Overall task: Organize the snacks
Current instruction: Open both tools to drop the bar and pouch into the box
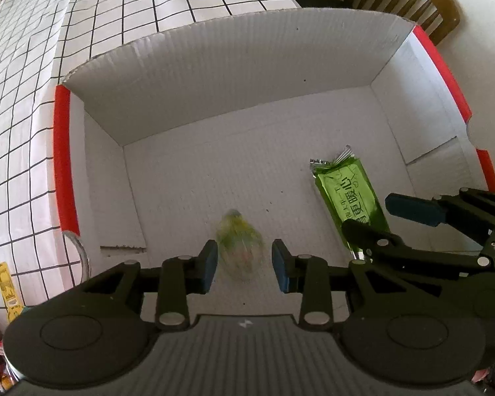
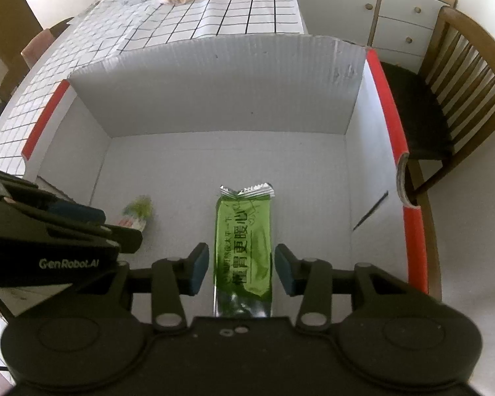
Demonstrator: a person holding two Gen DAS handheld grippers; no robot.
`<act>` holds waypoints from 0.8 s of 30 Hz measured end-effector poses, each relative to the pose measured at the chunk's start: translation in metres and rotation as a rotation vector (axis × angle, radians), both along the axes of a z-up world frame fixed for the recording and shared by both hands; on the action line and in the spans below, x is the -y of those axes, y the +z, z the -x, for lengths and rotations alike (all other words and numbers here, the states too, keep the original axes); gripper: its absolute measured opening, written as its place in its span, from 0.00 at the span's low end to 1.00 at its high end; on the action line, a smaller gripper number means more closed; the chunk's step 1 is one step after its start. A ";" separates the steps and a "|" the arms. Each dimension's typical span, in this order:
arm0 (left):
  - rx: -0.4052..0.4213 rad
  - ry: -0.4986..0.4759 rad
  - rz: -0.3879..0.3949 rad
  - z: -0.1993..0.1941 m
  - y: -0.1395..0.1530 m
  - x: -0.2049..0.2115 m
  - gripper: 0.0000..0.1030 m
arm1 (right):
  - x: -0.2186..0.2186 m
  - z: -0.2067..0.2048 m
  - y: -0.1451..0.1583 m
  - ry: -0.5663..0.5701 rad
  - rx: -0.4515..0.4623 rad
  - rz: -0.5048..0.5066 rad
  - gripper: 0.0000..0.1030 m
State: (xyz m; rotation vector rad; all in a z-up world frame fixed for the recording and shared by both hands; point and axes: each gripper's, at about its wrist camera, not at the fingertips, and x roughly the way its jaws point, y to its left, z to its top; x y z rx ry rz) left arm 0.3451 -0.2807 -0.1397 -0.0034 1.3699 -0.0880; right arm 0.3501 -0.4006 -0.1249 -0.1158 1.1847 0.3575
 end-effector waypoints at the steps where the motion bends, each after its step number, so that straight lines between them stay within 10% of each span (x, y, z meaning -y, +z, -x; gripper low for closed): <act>1: 0.003 0.003 0.002 0.000 0.000 -0.002 0.37 | 0.000 0.001 0.001 0.001 0.002 -0.007 0.44; 24: 0.251 0.003 0.100 0.066 0.086 -0.049 0.46 | -0.021 0.064 0.085 -0.026 0.186 -0.125 0.56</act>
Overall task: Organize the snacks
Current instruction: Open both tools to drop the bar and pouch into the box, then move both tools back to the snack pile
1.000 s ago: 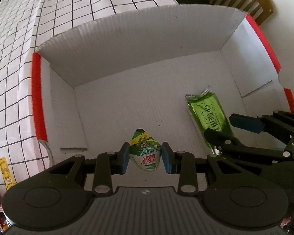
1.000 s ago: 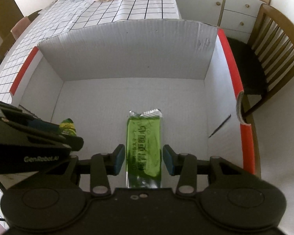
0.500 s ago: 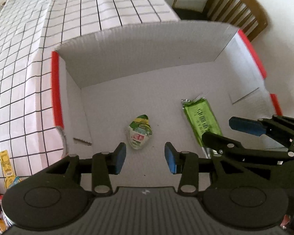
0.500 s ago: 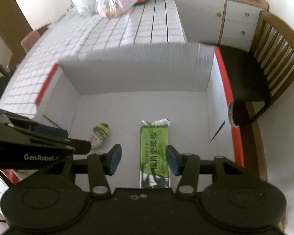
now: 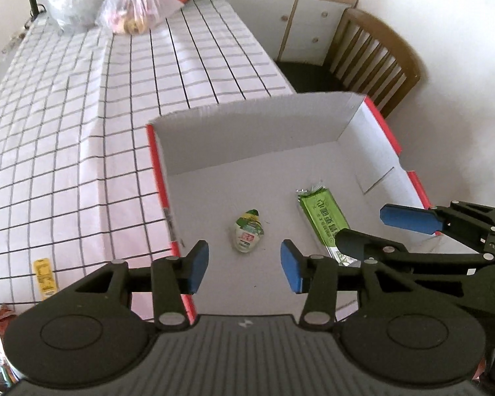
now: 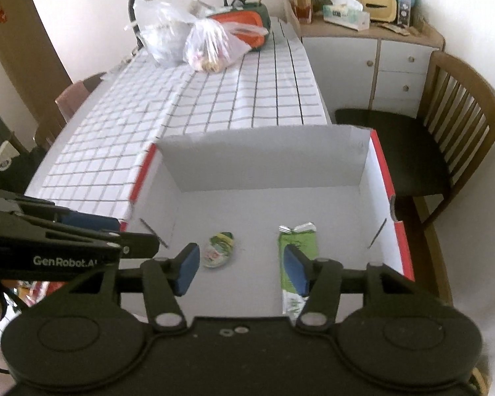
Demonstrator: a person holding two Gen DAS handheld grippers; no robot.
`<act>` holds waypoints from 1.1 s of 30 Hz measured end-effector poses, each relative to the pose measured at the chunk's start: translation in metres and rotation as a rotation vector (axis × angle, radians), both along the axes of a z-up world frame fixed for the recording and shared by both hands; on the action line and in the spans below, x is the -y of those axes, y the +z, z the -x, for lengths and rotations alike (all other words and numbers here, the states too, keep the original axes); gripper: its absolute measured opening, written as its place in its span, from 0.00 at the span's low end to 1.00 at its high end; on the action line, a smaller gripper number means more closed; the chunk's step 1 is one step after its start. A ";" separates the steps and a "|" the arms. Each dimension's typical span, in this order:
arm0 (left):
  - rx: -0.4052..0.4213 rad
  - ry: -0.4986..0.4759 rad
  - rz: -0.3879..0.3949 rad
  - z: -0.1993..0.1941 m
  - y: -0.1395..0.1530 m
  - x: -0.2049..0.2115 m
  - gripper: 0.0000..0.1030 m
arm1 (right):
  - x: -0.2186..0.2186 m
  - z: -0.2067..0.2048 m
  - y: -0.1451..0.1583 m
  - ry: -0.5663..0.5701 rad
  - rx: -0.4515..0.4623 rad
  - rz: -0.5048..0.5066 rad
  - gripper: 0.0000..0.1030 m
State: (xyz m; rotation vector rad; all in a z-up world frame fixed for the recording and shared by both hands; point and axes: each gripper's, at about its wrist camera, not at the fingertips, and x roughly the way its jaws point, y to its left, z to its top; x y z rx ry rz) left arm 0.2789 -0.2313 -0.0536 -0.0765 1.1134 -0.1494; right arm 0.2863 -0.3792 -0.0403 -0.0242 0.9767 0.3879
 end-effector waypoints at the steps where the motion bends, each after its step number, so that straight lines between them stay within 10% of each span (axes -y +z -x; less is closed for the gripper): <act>1: 0.013 -0.001 0.002 0.005 0.004 -0.004 0.46 | -0.002 0.004 0.003 -0.002 0.007 -0.004 0.57; 33: 0.230 0.076 0.056 0.135 0.048 -0.160 0.74 | -0.113 0.113 0.043 0.025 0.164 -0.129 0.98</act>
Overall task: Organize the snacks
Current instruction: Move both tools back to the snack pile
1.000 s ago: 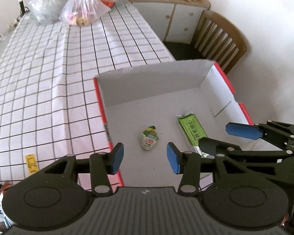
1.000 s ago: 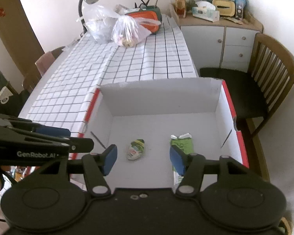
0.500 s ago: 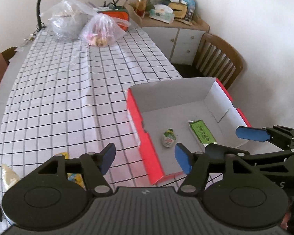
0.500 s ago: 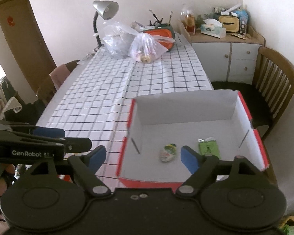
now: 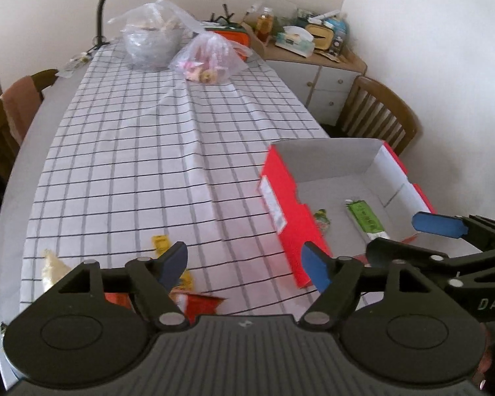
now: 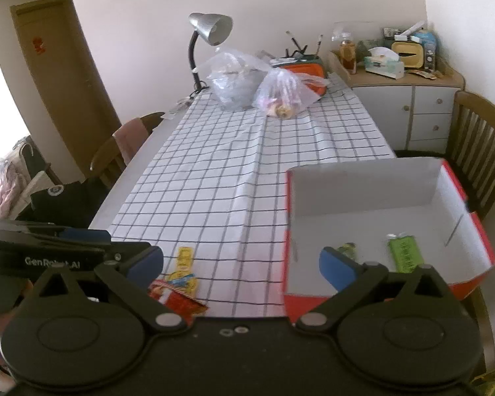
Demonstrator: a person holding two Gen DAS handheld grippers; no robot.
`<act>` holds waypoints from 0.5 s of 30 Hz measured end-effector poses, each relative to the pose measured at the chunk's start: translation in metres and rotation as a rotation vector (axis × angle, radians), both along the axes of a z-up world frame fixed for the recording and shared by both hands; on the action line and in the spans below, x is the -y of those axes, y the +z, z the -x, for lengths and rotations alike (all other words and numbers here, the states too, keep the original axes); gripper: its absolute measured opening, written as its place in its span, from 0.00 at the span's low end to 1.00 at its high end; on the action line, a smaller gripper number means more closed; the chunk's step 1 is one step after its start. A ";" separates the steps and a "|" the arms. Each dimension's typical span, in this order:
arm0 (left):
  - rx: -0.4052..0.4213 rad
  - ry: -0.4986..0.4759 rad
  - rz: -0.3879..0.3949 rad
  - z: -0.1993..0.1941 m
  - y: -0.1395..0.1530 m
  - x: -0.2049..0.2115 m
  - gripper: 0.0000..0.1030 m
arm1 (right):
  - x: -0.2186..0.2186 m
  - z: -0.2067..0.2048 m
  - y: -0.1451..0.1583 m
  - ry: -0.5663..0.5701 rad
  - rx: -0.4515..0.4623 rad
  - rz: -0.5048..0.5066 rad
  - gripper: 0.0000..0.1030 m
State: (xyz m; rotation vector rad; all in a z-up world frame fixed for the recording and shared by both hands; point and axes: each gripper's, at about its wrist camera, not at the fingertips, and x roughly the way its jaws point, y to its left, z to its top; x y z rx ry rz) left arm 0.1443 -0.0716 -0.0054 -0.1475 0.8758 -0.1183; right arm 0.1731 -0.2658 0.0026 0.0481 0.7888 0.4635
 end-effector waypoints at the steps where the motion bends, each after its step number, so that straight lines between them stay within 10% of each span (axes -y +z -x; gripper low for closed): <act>1: -0.001 0.005 0.003 0.003 -0.001 -0.007 0.74 | -0.005 0.002 -0.002 0.006 -0.002 0.000 0.98; 15: -0.069 0.151 0.019 0.046 -0.030 -0.123 0.75 | -0.072 0.014 -0.037 0.057 -0.100 0.028 0.98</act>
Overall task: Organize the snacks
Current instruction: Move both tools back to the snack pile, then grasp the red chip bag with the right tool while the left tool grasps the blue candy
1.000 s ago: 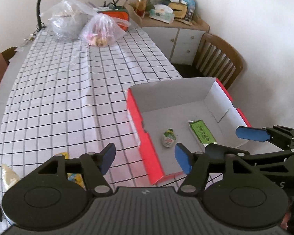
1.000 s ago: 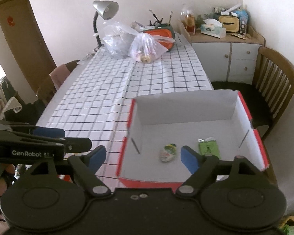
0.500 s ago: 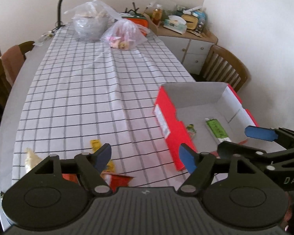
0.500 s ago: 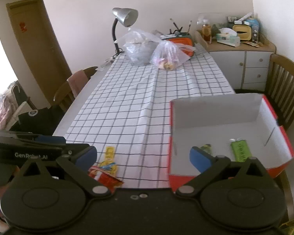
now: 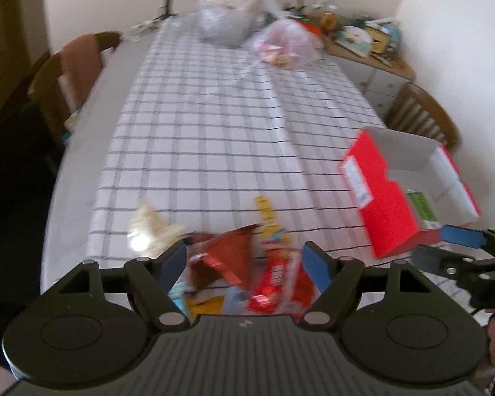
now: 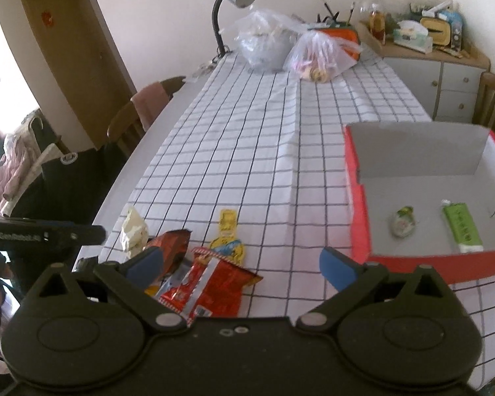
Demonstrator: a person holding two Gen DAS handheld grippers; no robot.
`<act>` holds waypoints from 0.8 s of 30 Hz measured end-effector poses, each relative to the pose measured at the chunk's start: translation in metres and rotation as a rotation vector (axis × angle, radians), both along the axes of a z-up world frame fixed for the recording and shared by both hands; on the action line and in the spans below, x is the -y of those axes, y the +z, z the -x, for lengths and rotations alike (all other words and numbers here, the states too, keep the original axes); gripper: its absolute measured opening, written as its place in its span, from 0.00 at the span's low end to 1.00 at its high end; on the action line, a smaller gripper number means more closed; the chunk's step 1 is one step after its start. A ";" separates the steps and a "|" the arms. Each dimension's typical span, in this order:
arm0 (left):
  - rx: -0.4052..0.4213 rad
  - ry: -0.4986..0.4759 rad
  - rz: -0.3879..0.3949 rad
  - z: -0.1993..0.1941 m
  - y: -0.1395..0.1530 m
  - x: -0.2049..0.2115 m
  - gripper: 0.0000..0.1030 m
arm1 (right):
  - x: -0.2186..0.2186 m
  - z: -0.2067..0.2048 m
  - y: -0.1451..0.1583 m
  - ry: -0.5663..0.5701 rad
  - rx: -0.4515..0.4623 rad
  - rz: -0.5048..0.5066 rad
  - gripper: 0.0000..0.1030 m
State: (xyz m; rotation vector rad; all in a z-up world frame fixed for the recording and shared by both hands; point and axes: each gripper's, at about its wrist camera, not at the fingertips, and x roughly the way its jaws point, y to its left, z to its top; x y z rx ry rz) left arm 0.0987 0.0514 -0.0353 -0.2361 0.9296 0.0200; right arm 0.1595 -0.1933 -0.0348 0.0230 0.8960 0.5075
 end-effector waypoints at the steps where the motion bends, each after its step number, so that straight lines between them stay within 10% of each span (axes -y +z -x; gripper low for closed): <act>1: -0.005 0.015 0.000 0.003 -0.003 -0.010 0.75 | -0.003 0.000 -0.003 0.004 -0.006 0.002 0.98; 24: -0.189 0.151 0.098 -0.001 -0.088 -0.062 0.74 | -0.065 -0.029 -0.098 -0.079 -0.245 0.061 0.97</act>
